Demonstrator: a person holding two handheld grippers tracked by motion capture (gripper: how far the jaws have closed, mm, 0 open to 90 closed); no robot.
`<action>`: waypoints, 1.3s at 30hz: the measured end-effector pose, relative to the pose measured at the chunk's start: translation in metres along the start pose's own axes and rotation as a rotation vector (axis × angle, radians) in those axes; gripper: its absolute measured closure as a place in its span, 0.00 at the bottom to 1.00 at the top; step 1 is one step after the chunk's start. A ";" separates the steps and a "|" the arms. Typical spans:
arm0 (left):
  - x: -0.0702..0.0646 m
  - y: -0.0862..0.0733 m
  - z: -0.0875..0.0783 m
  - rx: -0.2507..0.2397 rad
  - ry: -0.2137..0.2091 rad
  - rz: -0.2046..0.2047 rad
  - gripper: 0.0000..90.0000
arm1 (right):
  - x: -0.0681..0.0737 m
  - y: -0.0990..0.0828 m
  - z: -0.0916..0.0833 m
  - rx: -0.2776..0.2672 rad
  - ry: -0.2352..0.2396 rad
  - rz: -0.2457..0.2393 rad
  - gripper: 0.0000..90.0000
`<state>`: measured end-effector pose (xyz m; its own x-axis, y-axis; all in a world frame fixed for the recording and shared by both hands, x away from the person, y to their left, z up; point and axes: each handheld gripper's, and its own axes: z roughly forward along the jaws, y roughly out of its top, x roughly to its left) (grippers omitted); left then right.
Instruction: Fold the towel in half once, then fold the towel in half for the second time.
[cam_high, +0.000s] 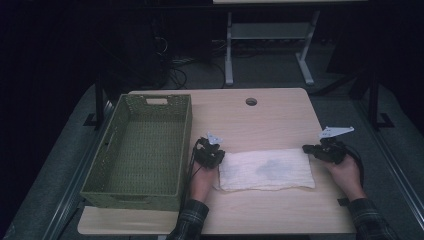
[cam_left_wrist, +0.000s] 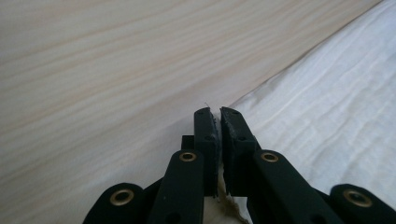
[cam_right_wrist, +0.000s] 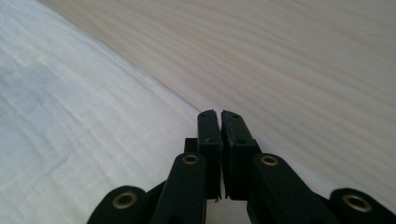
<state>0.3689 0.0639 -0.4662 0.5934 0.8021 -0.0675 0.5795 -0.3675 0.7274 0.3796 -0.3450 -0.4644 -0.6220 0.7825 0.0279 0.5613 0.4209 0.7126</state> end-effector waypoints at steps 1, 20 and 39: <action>0.000 0.002 0.000 -0.006 0.000 0.007 0.95 | -0.002 0.000 -0.002 -0.008 -0.005 0.003 0.97; -0.003 0.019 -0.022 -0.127 -0.005 0.012 0.95 | -0.005 0.007 -0.023 -0.103 -0.038 -0.002 0.97; -0.017 -0.005 -0.043 -0.171 -0.021 0.026 0.95 | 0.017 -0.015 -0.052 -0.127 0.024 -0.011 0.97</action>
<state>0.3327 0.0723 -0.4393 0.6199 0.7824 -0.0602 0.4614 -0.3014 0.8344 0.3326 -0.3622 -0.4388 -0.6418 0.7661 0.0352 0.4818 0.3670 0.7957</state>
